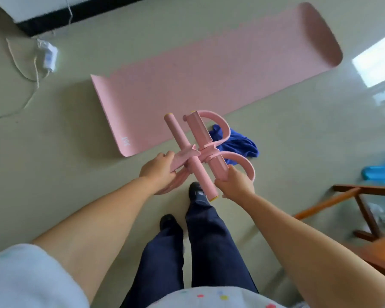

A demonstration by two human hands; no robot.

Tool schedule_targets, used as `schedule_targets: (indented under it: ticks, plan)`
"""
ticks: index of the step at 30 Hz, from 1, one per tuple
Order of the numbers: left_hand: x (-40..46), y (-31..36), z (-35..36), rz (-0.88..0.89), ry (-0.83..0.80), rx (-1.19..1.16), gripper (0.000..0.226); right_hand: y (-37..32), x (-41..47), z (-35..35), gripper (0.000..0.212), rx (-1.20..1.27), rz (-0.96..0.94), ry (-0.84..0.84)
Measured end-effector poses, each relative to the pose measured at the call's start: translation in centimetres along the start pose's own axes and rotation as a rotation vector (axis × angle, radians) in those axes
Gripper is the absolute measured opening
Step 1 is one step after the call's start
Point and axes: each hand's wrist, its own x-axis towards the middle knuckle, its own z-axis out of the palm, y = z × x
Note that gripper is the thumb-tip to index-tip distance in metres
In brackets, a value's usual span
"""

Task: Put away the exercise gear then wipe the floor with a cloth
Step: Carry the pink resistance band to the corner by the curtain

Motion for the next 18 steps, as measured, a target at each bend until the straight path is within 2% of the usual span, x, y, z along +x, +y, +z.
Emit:
schedule_targets:
  ticks: [6,18]
  plan:
    - [-3.0,7.9,-1.0,0.192,-0.042,0.133,0.031,7.0,-6.8,-3.4,0.027,0.073,0.103,0.112]
    - [0.9,36.6,0.9,0.467,-0.047,0.202,0.028,27.6,-11.0,-19.5,0.034,0.202,0.194,0.355]
